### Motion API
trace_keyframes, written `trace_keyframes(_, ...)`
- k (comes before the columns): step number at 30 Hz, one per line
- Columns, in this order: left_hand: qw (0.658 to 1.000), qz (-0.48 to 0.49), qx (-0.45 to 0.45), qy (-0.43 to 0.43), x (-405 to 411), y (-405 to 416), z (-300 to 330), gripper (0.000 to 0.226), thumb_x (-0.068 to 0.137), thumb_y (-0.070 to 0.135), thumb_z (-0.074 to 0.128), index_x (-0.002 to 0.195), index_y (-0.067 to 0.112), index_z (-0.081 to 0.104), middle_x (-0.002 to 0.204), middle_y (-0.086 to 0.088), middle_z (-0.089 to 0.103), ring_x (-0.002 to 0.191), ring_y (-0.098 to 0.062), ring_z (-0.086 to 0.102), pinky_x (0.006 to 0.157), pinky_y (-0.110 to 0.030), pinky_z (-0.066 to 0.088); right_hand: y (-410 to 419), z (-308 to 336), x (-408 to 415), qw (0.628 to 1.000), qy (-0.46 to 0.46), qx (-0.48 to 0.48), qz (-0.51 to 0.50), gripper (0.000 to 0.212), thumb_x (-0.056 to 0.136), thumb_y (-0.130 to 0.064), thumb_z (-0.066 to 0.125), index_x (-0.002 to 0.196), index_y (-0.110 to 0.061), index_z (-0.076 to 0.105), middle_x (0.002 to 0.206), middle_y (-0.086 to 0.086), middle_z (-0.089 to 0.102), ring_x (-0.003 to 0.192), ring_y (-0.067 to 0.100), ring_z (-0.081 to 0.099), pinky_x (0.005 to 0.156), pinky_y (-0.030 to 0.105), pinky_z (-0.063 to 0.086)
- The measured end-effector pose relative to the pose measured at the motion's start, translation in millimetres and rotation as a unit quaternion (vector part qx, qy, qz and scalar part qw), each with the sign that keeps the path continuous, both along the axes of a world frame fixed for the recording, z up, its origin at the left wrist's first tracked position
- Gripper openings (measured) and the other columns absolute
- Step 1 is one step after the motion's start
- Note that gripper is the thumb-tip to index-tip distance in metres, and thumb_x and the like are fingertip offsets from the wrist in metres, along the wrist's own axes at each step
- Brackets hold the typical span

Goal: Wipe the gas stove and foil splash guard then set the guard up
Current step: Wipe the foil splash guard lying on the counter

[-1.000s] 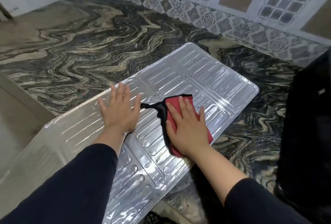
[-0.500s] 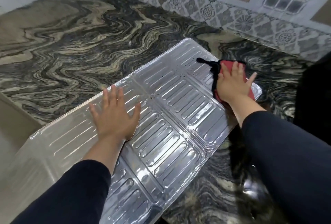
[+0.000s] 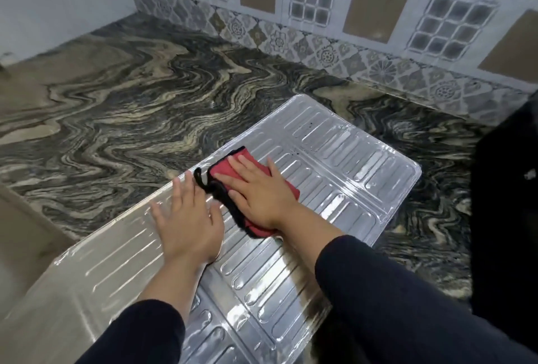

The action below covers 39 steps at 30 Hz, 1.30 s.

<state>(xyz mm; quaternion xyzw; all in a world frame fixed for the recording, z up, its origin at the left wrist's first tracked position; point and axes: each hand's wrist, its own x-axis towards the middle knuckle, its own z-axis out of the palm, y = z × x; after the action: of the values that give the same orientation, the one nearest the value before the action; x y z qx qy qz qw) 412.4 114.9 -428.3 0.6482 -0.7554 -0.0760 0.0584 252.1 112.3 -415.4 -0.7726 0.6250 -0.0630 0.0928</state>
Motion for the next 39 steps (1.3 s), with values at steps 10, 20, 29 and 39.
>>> trace_keyframes(10, 1.000, -0.008, 0.009, -0.004, 2.7, -0.3, -4.2, 0.070, 0.092, 0.060, 0.004, 0.153, 0.026, -0.005, 0.161, 0.007, -0.012, 0.148, -0.015, -0.017, 0.117, -0.058, -0.001, -59.0, -1.3, -146.3, 0.975, 0.029, 0.027, -0.217, 0.049, 0.098, -0.048, 0.017, 0.147, -0.044, 0.015, 0.161, -0.003, 0.003, 0.148, 0.014, 0.001, 0.112, 0.061, -0.006)
trace_keyframes(20, 1.000, 0.002, 0.017, -0.002, -3.7, 1.3, -0.7, 0.066, 0.094, 0.048, 0.010, 0.154, 0.024, -0.004, 0.162, 0.005, -0.011, 0.148, -0.016, -0.015, 0.116, -0.061, -0.001, -78.8, -1.0, -47.9, 0.961, 0.023, 0.031, -0.272, 0.056, 0.097, -0.040, 0.014, 0.151, -0.028, 0.008, 0.161, 0.009, -0.003, 0.148, 0.025, -0.007, 0.116, 0.055, -0.007)
trace_keyframes(29, 0.995, -0.004, 0.074, 0.065, 0.0, -3.9, 16.8, 0.054, 0.102, 0.037, 0.016, 0.154, 0.025, 0.011, 0.162, 0.011, -0.003, 0.148, -0.009, -0.009, 0.118, -0.051, -0.008, 22.8, -5.0, 9.5, 0.998, 0.007, 0.003, -0.069, 0.064, 0.087, -0.049, -0.002, 0.147, -0.039, 0.020, 0.161, -0.004, 0.007, 0.148, 0.014, 0.000, 0.114, 0.055, -0.006)
trace_keyframes(39, 0.971, 0.090, 0.218, -0.024, 119.9, -52.5, 26.5, 0.061, 0.099, 0.055, 0.015, 0.148, 0.039, -0.019, 0.153, 0.011, -0.035, 0.142, -0.020, -0.032, 0.102, -0.074, -0.013, 18.6, -0.1, 2.8, 0.997, 0.013, 0.006, -0.079, 0.051, 0.097, -0.042, 0.011, 0.148, -0.039, 0.014, 0.161, -0.004, 0.002, 0.148, 0.013, -0.003, 0.113, 0.055, -0.010)
